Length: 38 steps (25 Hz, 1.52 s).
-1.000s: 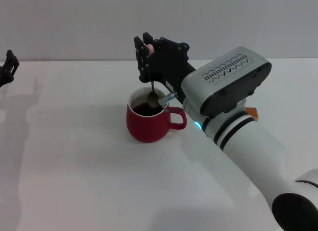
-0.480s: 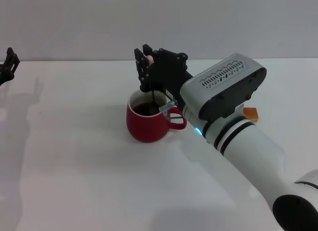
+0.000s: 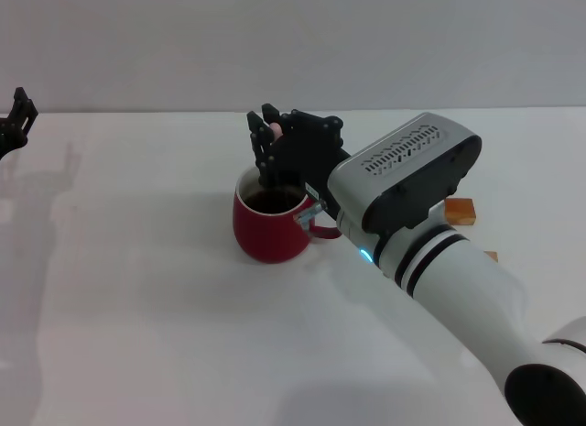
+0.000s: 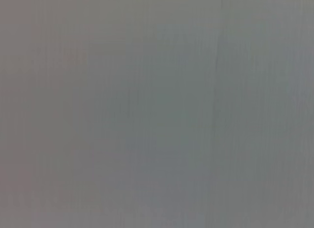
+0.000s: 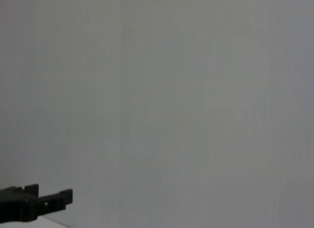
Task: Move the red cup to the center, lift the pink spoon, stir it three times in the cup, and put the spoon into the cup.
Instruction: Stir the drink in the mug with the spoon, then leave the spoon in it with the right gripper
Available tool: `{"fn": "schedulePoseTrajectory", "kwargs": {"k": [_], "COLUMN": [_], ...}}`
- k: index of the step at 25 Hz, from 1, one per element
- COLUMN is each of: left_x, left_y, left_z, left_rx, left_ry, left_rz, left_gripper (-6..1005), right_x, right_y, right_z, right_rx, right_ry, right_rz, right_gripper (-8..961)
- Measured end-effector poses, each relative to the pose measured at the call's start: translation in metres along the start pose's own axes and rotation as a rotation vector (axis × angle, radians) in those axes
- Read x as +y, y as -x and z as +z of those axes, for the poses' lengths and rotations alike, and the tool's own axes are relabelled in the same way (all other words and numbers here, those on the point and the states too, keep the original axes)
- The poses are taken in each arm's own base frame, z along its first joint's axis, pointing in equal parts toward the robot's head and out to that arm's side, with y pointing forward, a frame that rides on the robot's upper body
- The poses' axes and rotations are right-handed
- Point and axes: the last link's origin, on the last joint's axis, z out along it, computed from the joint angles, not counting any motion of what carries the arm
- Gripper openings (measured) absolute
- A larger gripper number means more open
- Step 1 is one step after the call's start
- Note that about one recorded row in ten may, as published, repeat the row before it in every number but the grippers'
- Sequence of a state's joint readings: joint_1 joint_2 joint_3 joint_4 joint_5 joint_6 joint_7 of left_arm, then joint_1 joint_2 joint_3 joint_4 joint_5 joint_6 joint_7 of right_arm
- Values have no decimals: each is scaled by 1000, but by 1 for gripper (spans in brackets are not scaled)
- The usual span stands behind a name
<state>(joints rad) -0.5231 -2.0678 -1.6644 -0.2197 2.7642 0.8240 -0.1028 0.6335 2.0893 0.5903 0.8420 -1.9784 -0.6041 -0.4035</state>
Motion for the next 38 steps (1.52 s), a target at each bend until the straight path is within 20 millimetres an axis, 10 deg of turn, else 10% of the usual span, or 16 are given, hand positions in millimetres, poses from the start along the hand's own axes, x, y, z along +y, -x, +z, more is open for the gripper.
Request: {"fn": "schedulePoseTrajectory", "kwargs": {"k": [38], "left_x": [1], "left_y": [-1], "left_z": [1], "left_rx": [1], "left_ry": [4], "left_rz": [-25], "left_gripper": [829], "right_x": [-11], "right_y": [3], "right_z": [19], "right_rx": [44], "right_ry": [29], "right_rz": [-21], "right_gripper": [134]}}
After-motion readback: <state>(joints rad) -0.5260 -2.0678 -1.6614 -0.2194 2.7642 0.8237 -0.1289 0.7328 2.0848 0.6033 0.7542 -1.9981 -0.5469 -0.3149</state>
